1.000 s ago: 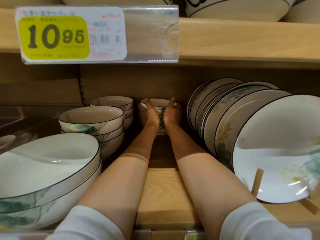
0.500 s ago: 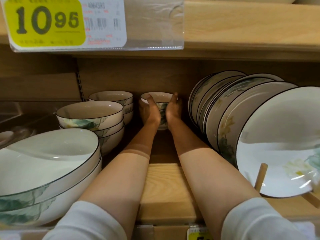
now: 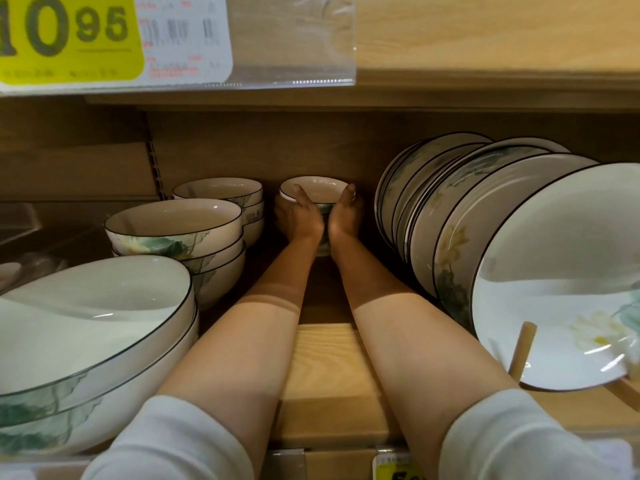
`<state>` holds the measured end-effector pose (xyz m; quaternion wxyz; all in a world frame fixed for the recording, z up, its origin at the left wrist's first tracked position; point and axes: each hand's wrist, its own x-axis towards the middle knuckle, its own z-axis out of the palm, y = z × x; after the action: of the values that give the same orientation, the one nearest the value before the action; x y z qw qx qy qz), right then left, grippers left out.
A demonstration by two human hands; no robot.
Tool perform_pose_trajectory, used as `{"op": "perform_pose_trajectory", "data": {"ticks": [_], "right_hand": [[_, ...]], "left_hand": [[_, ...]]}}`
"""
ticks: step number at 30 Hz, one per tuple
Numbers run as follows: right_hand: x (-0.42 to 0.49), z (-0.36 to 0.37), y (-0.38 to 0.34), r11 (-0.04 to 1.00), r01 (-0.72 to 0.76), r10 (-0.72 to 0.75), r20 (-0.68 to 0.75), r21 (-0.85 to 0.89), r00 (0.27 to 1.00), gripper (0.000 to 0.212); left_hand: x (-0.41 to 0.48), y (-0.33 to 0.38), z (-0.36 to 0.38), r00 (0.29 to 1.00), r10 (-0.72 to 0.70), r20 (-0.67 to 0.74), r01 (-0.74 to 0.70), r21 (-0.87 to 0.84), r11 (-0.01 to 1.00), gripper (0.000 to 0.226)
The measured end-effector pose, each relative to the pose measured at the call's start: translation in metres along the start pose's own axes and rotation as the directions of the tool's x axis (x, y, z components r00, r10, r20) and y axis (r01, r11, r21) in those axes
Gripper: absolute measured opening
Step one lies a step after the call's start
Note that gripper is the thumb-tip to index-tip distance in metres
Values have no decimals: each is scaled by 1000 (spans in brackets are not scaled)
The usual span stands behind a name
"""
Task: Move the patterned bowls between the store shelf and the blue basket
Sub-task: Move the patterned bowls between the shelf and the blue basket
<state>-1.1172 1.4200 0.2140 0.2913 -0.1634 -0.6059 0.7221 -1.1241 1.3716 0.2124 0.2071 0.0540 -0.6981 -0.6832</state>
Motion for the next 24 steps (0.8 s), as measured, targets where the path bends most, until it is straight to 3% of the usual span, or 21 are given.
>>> {"op": "perform_pose_trajectory", "data": {"ticks": [11,24], "right_hand": [[-8,-2,8,980,195,-196,-14,-46,981,54],[-10,-3,9,981,176,-175,11,-79,984,58]], "left_hand": [[5,3,7,996,-49,-70,52,36,998,62],[3,6,2,999,-30,-34,32,52,998,63]]}}
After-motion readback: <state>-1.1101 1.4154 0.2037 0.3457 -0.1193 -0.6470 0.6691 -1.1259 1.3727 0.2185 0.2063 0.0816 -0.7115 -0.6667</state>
